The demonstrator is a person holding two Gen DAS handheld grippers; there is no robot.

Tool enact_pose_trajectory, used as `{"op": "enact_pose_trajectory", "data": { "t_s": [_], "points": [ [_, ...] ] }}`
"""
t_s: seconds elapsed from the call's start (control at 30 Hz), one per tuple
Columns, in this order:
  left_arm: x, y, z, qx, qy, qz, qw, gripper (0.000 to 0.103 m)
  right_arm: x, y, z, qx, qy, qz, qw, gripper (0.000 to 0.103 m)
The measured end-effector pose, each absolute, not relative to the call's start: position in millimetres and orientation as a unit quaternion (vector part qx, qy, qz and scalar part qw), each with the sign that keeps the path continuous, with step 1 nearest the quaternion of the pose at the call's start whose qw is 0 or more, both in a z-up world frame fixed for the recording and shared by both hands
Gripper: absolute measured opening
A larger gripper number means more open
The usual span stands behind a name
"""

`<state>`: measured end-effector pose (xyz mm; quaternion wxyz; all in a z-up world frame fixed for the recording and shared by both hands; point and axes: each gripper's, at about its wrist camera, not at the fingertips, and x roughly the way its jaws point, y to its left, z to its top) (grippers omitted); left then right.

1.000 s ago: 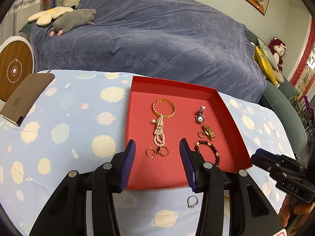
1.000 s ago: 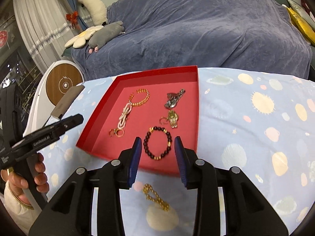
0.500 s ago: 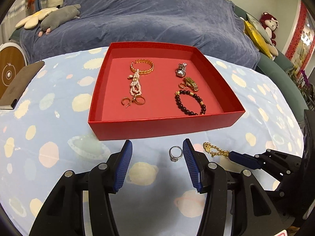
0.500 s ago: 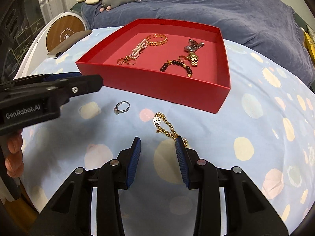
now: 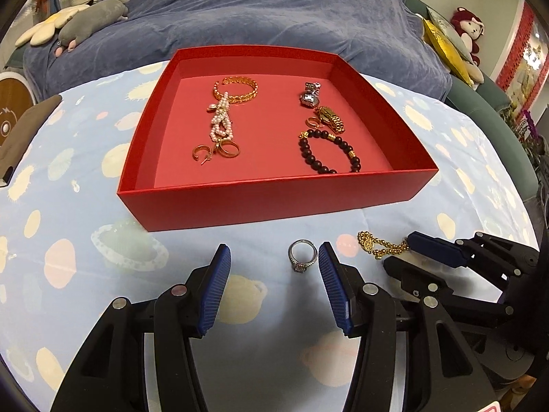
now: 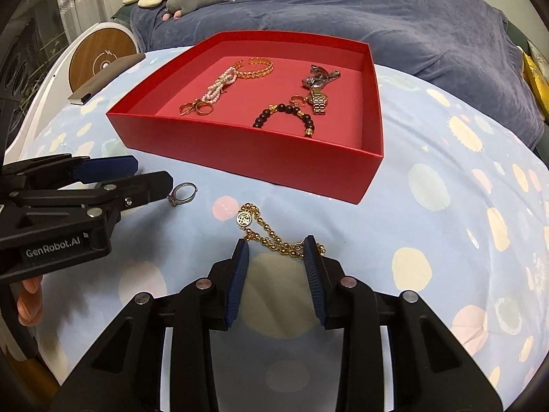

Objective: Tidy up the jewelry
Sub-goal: 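Move the left tool to the silver ring while the right tool approaches the gold chain bracelet, then grasp the silver ring with the left tool while the right tool grasps the gold chain bracelet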

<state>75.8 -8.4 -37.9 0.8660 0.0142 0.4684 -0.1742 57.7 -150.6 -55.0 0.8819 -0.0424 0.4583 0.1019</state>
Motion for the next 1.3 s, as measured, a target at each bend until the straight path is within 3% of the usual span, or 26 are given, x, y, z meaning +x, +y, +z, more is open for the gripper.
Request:
{"op": "enact_pose_trajectory", "data": {
  "t_s": [0.27,0.37,0.5,0.8,0.9,0.97,1.23,1.3],
  "points": [
    [76,-27,-49,0.043,0.469,-0.187,0.862,0.051,61,-161,-55,-0.037,0.462,0.087,0.882,0.004],
    [74,-32,-51,0.063,0.458,-0.180,0.868,0.044,61,-163,-54,-0.026,0.465,0.090,0.880,0.003],
    [75,-32,-52,0.067,0.454,-0.177,0.871,0.018,59,-167,-52,-0.016,0.467,0.090,0.879,0.000],
    [72,-31,-44,0.061,0.444,-0.188,0.874,0.017,58,-181,-39,0.023,0.456,0.098,0.884,0.000],
    [71,-29,-40,0.058,0.441,-0.191,0.875,0.017,59,-179,-40,0.027,0.458,0.110,0.882,0.008],
    [71,-27,-40,0.056,0.443,-0.191,0.874,0.017,58,-173,-41,0.013,0.453,0.111,0.885,0.033],
    [74,-22,-39,0.041,0.449,-0.187,0.873,0.017,69,-161,-56,-0.013,0.460,0.105,0.881,0.037],
    [74,-21,-39,0.039,0.451,-0.186,0.872,0.017,68,-158,-57,-0.028,0.459,0.101,0.882,0.031]
  ]
}}
